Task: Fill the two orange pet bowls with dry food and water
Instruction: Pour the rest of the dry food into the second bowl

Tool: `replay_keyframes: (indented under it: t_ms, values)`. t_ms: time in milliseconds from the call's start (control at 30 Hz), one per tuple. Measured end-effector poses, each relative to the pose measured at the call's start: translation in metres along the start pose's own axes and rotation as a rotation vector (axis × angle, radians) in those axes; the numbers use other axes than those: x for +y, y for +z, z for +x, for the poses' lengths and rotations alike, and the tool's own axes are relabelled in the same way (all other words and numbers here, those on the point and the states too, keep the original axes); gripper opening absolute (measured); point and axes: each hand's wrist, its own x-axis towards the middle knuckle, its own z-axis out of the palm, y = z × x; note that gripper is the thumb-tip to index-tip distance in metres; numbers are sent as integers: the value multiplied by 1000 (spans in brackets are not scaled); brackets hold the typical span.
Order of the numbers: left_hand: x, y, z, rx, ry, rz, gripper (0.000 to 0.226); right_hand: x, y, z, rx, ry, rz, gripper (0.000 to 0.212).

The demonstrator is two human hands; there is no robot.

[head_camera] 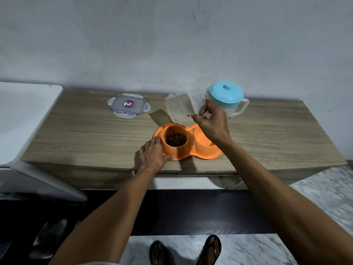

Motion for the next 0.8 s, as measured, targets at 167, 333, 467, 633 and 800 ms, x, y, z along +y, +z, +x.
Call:
replay_keyframes:
  t_ms: [167,333,467,633,800]
  values:
    - [-1,1,0,8,-6,3,98,10,34,37,45,368,342,24]
    - [-1,2,0,8,-7,22,100,34,72,70,58,580,395,26]
    - [0,1,1,8,-9,36,99,73,96,95,16,643,340,29]
    - [0,0,0,3,-5,31,100,96,105,112,18,669,370,29]
    - [1,0,0,-2,-15,28,102,56,89,98,-11,694,399,16]
